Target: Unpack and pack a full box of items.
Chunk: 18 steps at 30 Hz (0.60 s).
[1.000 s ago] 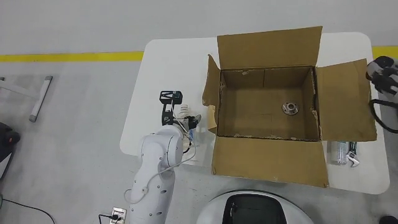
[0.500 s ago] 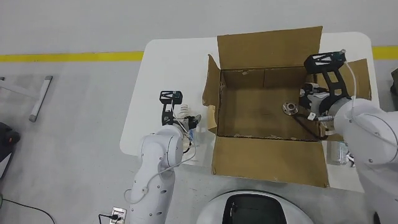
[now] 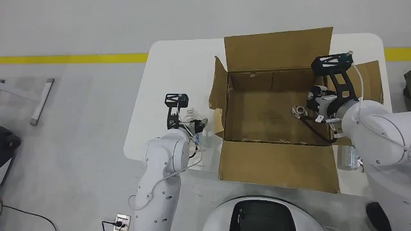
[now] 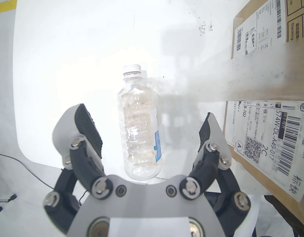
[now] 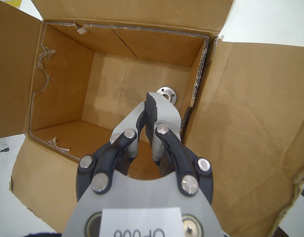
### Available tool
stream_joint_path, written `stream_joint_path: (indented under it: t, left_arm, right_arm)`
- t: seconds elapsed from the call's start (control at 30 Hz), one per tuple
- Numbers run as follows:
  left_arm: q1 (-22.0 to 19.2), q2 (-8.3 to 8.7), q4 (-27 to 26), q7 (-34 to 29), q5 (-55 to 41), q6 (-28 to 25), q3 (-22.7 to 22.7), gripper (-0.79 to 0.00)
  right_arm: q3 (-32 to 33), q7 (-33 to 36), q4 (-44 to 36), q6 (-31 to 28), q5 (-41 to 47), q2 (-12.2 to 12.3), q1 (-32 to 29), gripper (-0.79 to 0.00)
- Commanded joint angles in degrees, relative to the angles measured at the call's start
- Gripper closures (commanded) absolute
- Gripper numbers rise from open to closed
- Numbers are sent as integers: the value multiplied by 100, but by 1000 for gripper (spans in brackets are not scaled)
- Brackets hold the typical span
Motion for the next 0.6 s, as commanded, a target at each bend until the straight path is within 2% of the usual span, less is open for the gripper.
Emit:
stream_joint_path:
  t: [0.0, 0.07, 0.17, 0.4, 0.47, 0.53, 0.57]
  left_arm:
    - [0, 0, 0, 0, 0, 0, 0, -785]
    - [0, 0, 0, 0, 0, 0, 0, -785]
    - [0, 0, 0, 0, 0, 0, 0, -785]
    - [0, 0, 0, 0, 0, 0, 0, -785]
    - [0, 0, 0, 0, 0, 0, 0, -785]
    - [0, 0, 0, 0, 0, 0, 0, -785]
    - [0, 0, 0, 0, 0, 0, 0, -785]
  right_arm:
    - [-1, -46, 11, -11, 0, 0, -23, 0]
    - [-113, -231, 152, -84, -16, -4, -140, 0]
    - [-455, -185, 245, -70, -642, -9, -48, 0]
    - [-1398, 137, 950, -137, -1912, -141, 470, 0]
    - [-1533, 249, 1281, -249, -2155, -218, 609, -49]
    - [-1645, 249, 1558, -249, -2276, -311, 707, -191]
    - [-1687, 249, 1727, -249, -2334, -354, 735, -209]
